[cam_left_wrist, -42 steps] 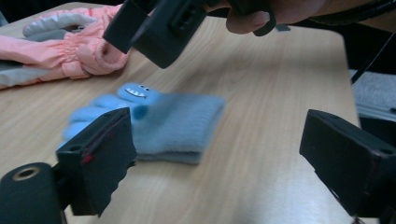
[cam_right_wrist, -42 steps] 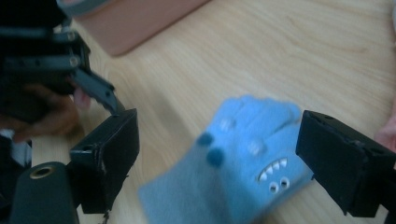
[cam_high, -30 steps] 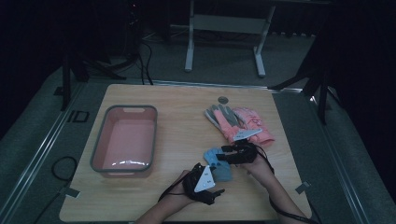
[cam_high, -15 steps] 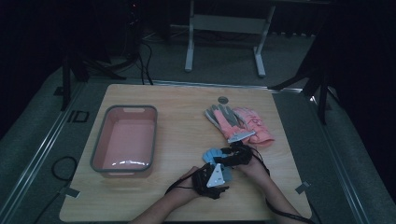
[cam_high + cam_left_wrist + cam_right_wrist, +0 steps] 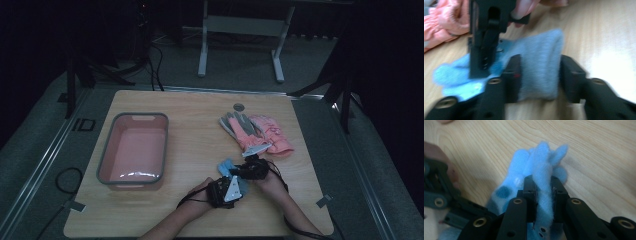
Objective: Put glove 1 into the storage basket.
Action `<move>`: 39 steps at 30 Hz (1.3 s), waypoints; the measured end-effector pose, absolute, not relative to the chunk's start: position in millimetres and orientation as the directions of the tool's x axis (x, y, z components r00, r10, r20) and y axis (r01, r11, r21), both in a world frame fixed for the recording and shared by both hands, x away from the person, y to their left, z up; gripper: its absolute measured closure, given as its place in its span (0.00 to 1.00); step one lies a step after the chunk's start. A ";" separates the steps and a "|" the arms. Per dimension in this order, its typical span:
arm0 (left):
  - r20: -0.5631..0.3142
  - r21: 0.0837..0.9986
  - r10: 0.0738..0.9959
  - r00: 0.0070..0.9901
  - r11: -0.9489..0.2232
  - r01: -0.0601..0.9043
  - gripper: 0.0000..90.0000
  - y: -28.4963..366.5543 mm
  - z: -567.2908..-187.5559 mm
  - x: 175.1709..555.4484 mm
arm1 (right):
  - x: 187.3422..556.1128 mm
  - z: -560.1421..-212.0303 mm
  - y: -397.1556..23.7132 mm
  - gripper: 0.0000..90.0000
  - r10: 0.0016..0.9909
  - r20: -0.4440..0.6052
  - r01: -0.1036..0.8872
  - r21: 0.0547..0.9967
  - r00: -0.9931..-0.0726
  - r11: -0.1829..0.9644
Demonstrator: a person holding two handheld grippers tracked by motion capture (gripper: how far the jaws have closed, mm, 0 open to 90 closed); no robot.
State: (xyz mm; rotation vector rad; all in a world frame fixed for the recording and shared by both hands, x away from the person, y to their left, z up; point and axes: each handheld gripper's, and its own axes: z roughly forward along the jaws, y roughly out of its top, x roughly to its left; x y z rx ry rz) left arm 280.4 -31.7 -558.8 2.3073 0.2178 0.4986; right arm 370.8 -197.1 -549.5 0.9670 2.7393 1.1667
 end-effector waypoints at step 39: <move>0.256 0.703 0.309 0.916 -0.710 0.043 0.87 28.6 -469.4 299.4 | 383.9 -470.8 -158.5 0.91 0.527 0.292 0.536 0.745 -0.798 0.398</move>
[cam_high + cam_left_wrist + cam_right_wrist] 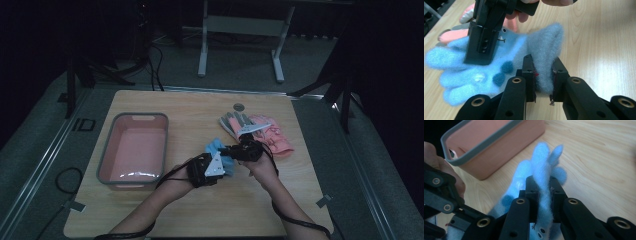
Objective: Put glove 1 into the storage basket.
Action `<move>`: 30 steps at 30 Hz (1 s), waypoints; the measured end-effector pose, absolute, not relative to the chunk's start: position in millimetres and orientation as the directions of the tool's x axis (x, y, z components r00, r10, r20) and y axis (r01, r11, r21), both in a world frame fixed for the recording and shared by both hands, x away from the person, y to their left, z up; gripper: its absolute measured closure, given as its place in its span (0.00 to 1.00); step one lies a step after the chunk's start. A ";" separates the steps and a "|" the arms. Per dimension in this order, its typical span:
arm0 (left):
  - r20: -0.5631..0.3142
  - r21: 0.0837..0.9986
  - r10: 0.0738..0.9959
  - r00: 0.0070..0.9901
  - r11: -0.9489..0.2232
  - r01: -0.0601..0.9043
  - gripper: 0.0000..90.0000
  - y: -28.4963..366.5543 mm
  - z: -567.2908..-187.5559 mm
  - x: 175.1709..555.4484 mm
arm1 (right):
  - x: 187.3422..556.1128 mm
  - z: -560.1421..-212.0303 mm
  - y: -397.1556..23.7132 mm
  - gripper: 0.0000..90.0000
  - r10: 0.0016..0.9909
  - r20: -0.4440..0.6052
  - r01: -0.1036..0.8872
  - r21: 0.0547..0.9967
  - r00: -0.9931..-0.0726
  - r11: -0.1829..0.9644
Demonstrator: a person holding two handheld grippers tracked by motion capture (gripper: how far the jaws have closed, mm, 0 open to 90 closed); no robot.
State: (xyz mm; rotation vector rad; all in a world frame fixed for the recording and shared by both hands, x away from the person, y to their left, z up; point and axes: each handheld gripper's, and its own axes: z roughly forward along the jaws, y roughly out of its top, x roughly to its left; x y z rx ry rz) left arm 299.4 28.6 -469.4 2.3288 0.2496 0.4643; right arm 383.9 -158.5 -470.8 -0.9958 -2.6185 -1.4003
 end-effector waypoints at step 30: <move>0.261 0.686 0.417 0.870 -0.715 0.137 0.87 127.8 -437.3 297.7 | 399.3 -432.3 -49.2 0.90 0.424 0.268 0.457 0.769 -0.865 0.447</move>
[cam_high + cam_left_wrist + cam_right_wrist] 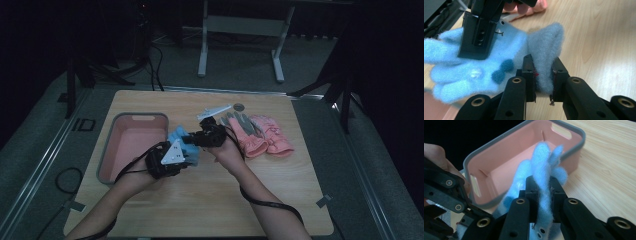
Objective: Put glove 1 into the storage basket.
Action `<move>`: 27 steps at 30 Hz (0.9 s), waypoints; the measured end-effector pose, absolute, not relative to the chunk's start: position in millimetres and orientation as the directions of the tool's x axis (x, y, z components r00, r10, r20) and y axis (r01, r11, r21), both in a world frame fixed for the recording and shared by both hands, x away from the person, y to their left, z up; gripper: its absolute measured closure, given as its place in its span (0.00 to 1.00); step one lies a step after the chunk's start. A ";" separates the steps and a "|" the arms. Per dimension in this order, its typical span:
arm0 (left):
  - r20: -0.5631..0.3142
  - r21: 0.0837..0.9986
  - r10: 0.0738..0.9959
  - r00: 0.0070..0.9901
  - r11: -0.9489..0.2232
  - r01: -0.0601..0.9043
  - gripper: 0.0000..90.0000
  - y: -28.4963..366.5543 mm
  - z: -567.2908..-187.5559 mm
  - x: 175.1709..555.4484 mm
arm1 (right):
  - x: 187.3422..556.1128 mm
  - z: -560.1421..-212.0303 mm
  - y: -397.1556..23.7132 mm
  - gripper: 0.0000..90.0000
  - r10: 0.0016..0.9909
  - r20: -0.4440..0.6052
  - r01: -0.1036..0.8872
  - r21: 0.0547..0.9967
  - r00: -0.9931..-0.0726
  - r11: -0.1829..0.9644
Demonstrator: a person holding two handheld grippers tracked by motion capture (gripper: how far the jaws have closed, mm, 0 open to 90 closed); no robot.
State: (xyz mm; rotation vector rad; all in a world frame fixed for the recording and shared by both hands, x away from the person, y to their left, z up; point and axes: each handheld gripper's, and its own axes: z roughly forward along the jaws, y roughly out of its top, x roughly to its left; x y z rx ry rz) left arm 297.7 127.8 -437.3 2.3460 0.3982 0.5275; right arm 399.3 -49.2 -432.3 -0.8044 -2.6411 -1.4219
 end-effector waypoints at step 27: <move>0.223 0.675 0.548 0.806 -0.683 0.278 0.87 224.6 -443.9 291.4 | 405.4 -430.6 62.2 0.90 0.333 0.272 0.413 0.764 -0.903 0.495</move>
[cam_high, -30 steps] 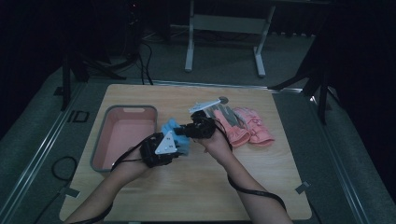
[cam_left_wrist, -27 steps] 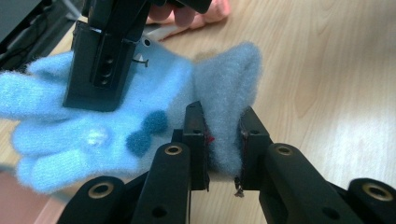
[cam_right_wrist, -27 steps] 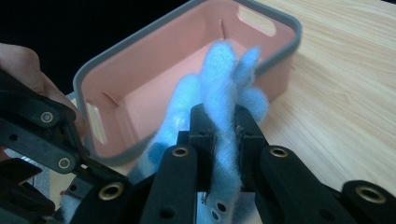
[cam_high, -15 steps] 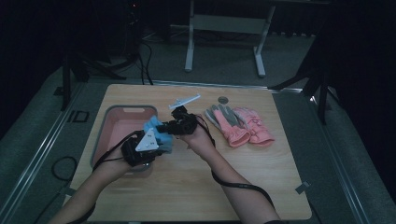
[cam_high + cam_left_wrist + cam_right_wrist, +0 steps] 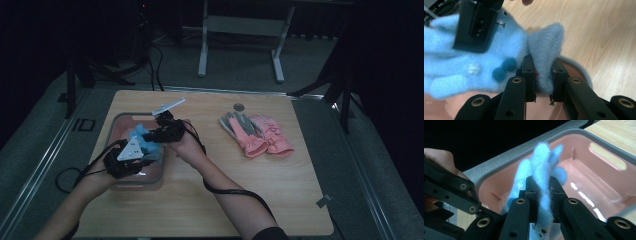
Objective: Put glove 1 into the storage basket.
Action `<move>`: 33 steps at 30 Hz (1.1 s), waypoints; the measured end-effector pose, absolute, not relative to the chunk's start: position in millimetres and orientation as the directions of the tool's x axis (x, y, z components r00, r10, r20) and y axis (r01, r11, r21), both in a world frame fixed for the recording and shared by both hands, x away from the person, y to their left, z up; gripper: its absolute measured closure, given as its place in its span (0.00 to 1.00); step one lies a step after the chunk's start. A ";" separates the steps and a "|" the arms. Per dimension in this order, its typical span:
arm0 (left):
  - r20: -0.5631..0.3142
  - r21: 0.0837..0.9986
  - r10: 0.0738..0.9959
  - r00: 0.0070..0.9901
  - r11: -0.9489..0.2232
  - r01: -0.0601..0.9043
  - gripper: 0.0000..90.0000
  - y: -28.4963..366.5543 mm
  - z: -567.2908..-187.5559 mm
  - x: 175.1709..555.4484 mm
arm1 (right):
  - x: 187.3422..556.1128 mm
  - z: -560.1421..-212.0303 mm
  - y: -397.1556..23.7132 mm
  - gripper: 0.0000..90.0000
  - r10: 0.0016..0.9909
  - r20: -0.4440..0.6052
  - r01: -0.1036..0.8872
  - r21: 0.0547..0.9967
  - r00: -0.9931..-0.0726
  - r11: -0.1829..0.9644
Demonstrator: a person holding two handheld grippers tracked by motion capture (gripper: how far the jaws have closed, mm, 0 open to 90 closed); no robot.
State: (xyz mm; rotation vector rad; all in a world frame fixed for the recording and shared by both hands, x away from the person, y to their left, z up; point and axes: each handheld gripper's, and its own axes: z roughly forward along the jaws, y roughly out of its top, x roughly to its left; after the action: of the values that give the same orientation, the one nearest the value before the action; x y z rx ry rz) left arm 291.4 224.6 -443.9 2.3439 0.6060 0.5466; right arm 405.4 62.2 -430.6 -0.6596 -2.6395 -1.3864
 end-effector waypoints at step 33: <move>0.143 0.570 0.568 0.810 -0.716 0.402 0.87 228.9 -486.3 328.7 | 433.5 -487.3 90.7 0.89 0.408 0.247 0.461 0.657 -0.879 0.597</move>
State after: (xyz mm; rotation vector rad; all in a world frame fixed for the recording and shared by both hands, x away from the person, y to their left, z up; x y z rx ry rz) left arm 328.7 228.9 -486.3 2.4649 0.7172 0.4203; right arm 433.5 90.7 -487.3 -0.7480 -2.7432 -1.1596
